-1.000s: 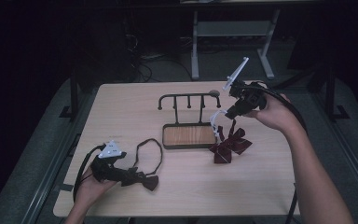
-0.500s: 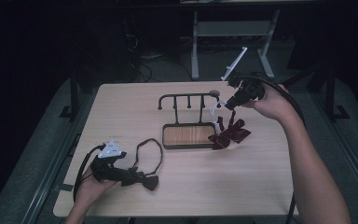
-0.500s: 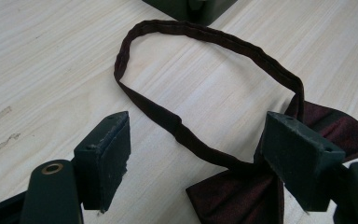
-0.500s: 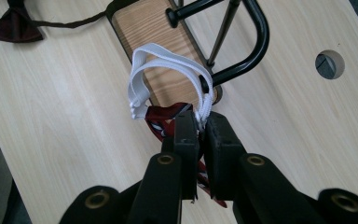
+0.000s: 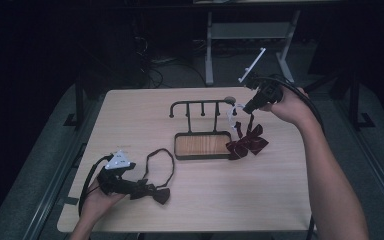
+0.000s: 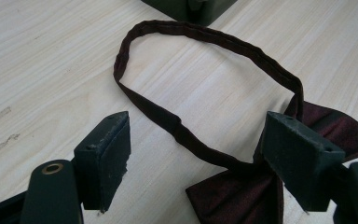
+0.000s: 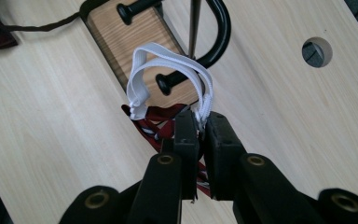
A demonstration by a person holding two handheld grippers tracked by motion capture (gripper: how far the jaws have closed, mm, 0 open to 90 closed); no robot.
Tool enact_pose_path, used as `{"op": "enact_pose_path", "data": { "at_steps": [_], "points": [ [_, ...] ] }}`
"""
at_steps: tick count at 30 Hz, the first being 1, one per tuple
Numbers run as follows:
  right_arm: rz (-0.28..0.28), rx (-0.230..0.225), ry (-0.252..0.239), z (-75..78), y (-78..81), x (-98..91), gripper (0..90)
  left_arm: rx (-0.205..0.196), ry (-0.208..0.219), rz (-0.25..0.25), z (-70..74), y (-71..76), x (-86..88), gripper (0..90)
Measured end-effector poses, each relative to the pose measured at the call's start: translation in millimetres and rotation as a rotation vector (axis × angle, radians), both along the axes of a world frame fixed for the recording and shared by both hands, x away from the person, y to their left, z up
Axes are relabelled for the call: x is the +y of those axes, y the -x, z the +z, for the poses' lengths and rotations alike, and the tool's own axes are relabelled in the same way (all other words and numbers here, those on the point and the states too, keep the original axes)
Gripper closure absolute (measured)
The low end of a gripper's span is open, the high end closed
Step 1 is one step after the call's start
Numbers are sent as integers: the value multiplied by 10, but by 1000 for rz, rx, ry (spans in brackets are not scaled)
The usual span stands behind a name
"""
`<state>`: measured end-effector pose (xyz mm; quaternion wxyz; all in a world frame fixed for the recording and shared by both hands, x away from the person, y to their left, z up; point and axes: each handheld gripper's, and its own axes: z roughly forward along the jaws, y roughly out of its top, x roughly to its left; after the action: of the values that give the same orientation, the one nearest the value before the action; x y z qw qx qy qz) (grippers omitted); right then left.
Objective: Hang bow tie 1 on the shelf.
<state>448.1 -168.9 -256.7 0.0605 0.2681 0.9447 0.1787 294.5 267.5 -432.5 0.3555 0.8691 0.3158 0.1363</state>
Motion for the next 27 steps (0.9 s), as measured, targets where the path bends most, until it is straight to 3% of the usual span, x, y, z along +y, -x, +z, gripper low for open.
{"op": "enact_pose_path", "data": {
  "at_steps": [14, 27],
  "points": [
    [-29, 7, -15, -43, -90, -23, 831, 0, 1, -3, 5, 2, 1, 241],
    [-23, 14, -37, -97, -71, -26, 810, -1, -4, -9, 7, 4, -6, 241]
  ]
}}
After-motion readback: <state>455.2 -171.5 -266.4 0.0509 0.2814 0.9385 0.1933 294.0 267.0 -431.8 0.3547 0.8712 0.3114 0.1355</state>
